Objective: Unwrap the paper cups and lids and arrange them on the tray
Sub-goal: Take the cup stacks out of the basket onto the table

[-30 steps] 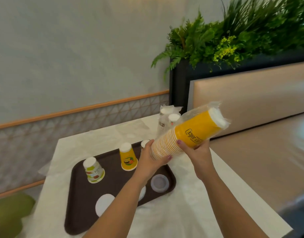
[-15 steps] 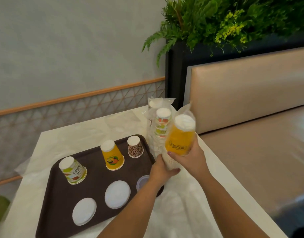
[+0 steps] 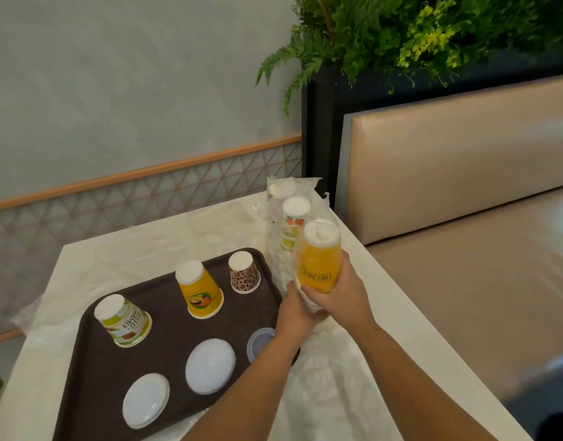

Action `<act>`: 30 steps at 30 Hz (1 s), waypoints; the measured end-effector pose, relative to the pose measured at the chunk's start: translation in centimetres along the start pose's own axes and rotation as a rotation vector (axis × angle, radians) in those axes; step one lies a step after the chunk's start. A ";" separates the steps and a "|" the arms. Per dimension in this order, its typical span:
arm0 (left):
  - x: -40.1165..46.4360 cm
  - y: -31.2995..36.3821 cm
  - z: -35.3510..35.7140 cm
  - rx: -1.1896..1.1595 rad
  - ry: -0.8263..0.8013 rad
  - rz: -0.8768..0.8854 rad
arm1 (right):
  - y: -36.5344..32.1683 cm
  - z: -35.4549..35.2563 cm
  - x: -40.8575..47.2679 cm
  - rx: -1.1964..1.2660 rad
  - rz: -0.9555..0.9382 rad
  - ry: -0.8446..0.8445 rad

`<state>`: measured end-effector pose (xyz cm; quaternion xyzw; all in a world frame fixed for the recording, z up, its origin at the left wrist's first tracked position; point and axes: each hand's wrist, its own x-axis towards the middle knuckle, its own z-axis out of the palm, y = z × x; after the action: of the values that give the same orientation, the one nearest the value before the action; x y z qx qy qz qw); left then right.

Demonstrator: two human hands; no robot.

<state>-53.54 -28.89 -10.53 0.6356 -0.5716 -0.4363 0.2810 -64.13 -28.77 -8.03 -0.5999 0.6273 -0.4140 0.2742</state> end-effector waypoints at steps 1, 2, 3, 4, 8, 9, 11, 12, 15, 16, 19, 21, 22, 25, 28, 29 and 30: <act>0.0 0.0 0.0 0.009 -0.004 0.001 | 0.0 0.0 0.0 -0.001 0.001 -0.007; -0.2 0.1 -0.1 0.016 -0.008 0.007 | -0.2 -0.1 -0.1 0.012 -0.009 -0.012; -0.3 0.2 -0.3 0.022 -0.015 0.017 | -0.5 -0.3 -0.2 0.038 -0.025 -0.004; -0.5 0.3 -0.6 0.031 -0.019 0.027 | -0.9 -0.4 -0.4 0.061 -0.044 0.019; -1.2 0.9 -2.1 0.020 0.002 0.080 | -4.9 -1.6 -1.2 -0.024 -0.227 0.242; -1.5 1.2 -2.8 0.007 0.032 0.100 | -6.2 -1.8 -1.4 -0.071 -0.287 0.306; -2.1 2.0 -4.3 0.005 0.112 0.170 | -8.9 -1.8 -1.6 -0.135 -0.383 0.386; -2.5 2.3 -5.4 0.027 0.163 0.213 | -10.2 -1.6 -1.7 -0.147 -0.430 0.401; -4.4 3.0 -9.6 0.160 0.363 0.332 | -13.3 0.2 -2.1 -0.133 -0.545 0.347; -5.0 3.0 -11.1 0.254 0.421 0.367 | -14.0 0.9 -2.2 -0.146 -0.565 0.308; -7.7 2.4 -16.0 0.659 0.520 0.275 | -16.7 3.8 -3.2 -0.232 -0.571 0.214; -9.3 1.7 -19.3 0.855 0.545 0.157 | -18.6 5.7 -4.0 -0.235 -0.561 0.111; -10.3 1.1 -21.0 0.903 0.560 0.109 | -19.6 6.7 -4.5 -0.232 -0.568 0.052; -13.0 -1.2 -25.7 0.986 0.599 -0.017 | -22.3 10.1 -5.8 -0.298 -0.601 -0.104; -15.8 -3.6 -30.0 1.035 0.614 -0.140 | -24.7 13.5 -7.0 -0.415 -0.580 -0.271; -16.8 -4.5 -31.4 1.036 0.615 -0.176 | -25.6 14.7 -7.5 -0.453 -0.569 -0.324; -17.9 -5.3 -32.8 1.029 0.611 -0.215 | -26.5 15.9 -8.0 -0.486 -0.561 -0.372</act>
<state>-21.68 -15.13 4.25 0.8405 -0.5352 0.0720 0.0433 -35.83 -22.28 5.17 -0.8594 0.4587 -0.1973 0.1098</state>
